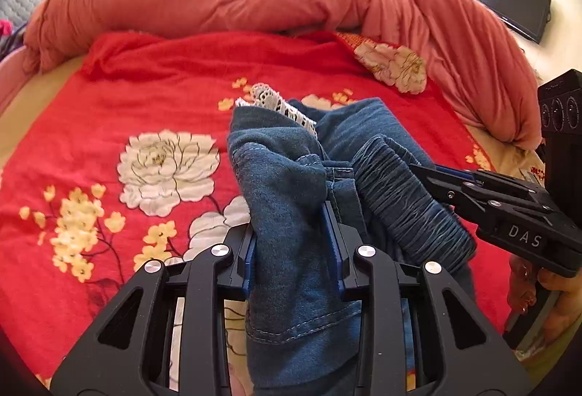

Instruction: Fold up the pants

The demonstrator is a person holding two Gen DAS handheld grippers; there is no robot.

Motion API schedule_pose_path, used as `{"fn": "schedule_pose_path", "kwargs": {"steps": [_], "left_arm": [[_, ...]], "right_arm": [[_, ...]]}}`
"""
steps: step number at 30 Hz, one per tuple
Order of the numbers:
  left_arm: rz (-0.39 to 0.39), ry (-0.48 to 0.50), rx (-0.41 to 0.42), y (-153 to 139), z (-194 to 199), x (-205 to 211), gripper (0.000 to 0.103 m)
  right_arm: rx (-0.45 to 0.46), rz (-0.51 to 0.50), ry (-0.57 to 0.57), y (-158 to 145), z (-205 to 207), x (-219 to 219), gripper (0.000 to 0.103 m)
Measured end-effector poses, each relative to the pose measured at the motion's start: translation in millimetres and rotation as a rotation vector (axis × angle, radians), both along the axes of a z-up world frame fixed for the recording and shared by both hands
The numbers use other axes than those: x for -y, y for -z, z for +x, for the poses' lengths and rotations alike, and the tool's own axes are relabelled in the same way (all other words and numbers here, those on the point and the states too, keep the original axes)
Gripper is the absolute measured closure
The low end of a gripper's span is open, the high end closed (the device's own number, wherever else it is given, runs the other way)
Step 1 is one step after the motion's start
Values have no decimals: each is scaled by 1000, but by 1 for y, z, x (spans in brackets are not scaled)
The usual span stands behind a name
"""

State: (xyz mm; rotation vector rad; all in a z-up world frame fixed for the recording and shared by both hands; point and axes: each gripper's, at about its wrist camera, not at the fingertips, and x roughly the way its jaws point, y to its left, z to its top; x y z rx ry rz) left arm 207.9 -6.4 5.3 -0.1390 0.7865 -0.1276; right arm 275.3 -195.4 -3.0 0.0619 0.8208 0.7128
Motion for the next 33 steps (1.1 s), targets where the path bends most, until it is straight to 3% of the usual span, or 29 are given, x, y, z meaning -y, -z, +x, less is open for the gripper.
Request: {"fn": "schedule_pose_path", "kwargs": {"steps": [6, 9, 14, 17, 24, 27, 29, 33], "left_arm": [[-5, -23, -59, 18, 7, -7, 78], [6, -34, -74, 21, 6, -8, 68], [14, -40, -92, 26, 2, -10, 45], [3, -42, -93, 26, 0, -11, 37], [-3, -36, -93, 23, -10, -13, 24], [-9, -33, -91, 21, -12, -12, 19], [-7, -34, -84, 19, -15, -12, 16], [-11, -31, -67, 14, -23, -12, 11]], "right_arm": [[-88, -54, 47, 29, 13, 5, 83], [-118, -48, 66, 34, 14, 10, 78], [-108, -89, 106, 39, 11, 12, 58], [-111, -93, 127, 43, 13, 18, 47], [-80, -71, 160, 38, 5, 28, 27], [-55, -50, 168, 32, -1, 34, 26], [-22, -55, 181, 26, -6, 38, 12], [43, -45, 189, 14, -17, 41, 6]]}}
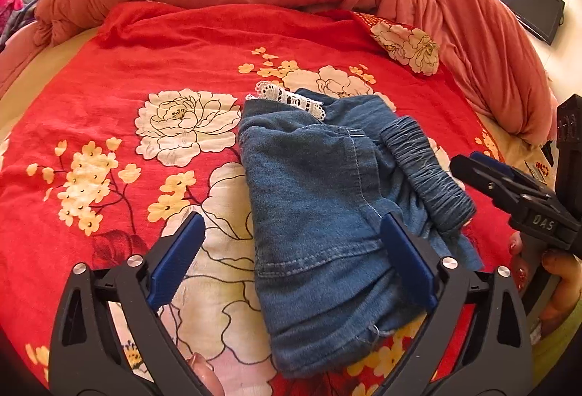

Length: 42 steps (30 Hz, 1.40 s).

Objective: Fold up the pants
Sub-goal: 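Open both tools and withdraw them from the folded pants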

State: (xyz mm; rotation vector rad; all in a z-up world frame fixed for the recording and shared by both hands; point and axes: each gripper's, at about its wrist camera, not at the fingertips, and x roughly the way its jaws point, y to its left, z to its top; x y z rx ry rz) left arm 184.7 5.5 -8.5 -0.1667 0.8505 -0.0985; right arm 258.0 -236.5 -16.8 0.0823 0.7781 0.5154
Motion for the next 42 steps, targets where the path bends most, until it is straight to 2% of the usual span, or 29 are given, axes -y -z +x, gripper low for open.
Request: {"fn": "schedule_pose_path", "kwargs": {"steps": [7, 16, 22, 29, 42], "left_arm": [[0, -12, 40, -12, -12, 2, 9], [29, -63, 143, -33, -43, 5, 9], [44, -70, 180, -37, -69, 9, 9], [26, -80, 212, -38, -101, 13, 9], [37, -92, 198, -25, -139, 18, 9]], "right_arm": [[102, -17, 27, -17, -18, 2, 5], [189, 11, 68, -37, -45, 16, 5], [231, 32, 92, -43, -72, 28, 5], [242, 34, 95, -40, -99, 32, 5], [245, 29, 77, -34, -138, 27, 5]]}}
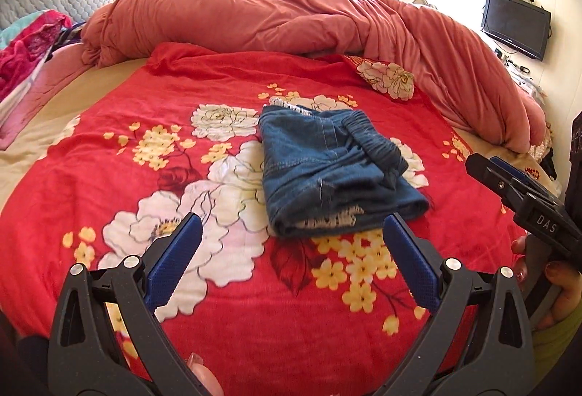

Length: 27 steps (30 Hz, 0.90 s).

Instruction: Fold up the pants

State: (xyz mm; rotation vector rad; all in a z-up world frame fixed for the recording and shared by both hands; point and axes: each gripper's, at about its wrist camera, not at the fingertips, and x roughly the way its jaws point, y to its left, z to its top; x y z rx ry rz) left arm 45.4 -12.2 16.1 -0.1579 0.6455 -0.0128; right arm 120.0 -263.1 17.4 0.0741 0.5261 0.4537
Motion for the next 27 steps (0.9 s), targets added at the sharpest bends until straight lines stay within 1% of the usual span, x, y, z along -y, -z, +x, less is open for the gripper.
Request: {"fn": "schedule_pose_path", "kwargs": {"steps": [3, 8, 15, 20, 22, 27], "left_arm": [[9, -2, -5, 2, -6, 2, 9], [2, -3, -15, 5, -13, 1, 9], [-9, 4, -46, 13, -24, 4, 9], [-19, 8, -76, 18, -30, 5, 9], [-25, 7, -88, 22, -33, 4, 9], [-36, 2, -116, 28, -33, 4, 9]], "right_arm": [[-3, -4, -3, 2, -6, 0, 5], [-15, 3, -12, 4, -18, 2, 5], [-54, 14, -24, 11, -33, 4, 5], [-74, -11, -11, 15, -45, 4, 5], [-91, -28, -6, 19, -48, 3, 5], [-165, -55, 19, 35, -51, 1, 5]]}}
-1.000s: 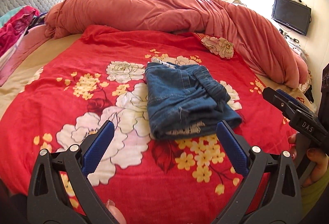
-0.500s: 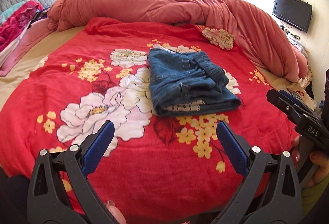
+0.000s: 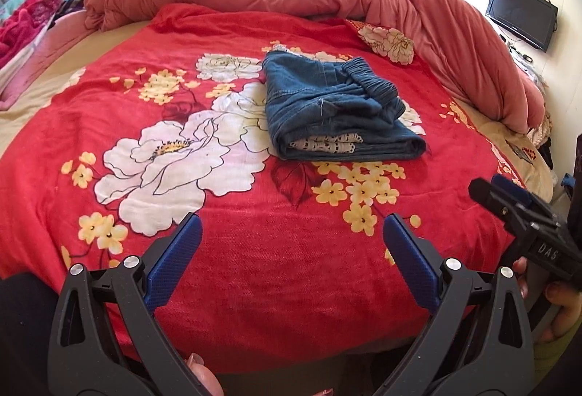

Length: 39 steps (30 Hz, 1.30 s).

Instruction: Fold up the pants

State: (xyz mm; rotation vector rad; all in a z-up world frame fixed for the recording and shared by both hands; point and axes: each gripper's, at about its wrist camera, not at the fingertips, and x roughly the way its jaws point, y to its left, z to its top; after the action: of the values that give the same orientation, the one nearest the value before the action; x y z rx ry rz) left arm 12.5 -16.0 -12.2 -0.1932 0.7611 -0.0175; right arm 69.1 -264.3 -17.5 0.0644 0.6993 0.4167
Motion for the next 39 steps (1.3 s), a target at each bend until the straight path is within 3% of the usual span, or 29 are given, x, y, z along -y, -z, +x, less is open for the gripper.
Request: {"fn": "schedule_pose_path", "kwargs": {"steps": [9, 39], "left_arm": [[-4, 1, -34, 11, 5, 0, 9], [-5, -1, -23, 8, 5, 1, 9]], "right_arm": [[-10, -16, 17, 8, 6, 1, 5], [-10, -23, 14, 10, 11, 0, 5]]}}
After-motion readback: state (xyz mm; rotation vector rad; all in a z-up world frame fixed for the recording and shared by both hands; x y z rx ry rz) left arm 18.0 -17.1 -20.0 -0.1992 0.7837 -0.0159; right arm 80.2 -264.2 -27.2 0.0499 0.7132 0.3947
